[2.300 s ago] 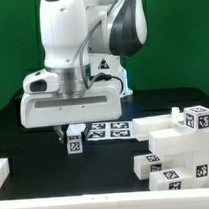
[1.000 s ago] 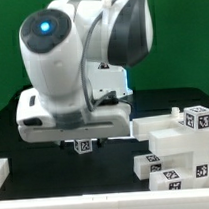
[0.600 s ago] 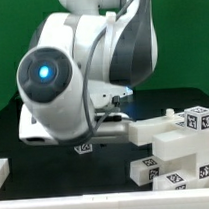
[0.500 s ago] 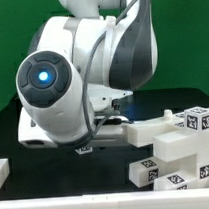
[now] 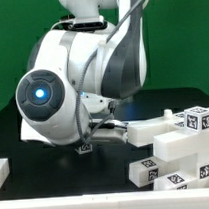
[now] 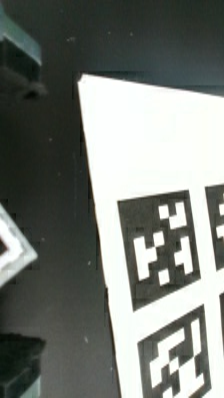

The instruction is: Assemble chair

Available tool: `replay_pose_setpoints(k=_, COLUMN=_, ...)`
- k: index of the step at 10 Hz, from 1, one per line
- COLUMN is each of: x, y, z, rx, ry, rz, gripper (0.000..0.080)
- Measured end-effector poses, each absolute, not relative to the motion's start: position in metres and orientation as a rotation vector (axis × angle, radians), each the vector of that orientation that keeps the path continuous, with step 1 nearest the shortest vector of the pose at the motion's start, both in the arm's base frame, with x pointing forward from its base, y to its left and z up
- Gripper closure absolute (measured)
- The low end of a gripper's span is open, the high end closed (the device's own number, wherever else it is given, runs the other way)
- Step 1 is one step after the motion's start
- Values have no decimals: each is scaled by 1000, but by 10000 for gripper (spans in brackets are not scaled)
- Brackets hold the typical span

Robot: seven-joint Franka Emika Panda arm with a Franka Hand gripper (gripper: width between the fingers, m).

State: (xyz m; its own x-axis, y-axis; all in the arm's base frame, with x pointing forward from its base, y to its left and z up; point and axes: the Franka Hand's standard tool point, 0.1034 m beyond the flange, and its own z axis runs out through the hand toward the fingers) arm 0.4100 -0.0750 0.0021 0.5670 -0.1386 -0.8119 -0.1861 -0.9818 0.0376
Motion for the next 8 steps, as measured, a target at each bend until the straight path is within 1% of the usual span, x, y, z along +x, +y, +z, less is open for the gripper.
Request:
replay_pose_setpoints(k=1, x=410, y=-76, z=2, rx=-2733, ry=286, rz=1409, gripper=150)
replay_pose_setpoints(k=4, x=409, y=-77, z=3, rx=-2730, ry=289, rz=1410, gripper=554)
replay_pose_setpoints(k=5, x=410, y=-77, z=2, rx=-2731, ry=290, rz=1410, gripper=554)
replay_pose_setpoints(k=6, x=410, y=-77, z=2, rx=-2730, ry=290, rz=1409, gripper=604)
replay_pose_setpoints(k=8, x=409, y=-77, z=2, rx=-2730, ry=291, rz=1409, gripper=604)
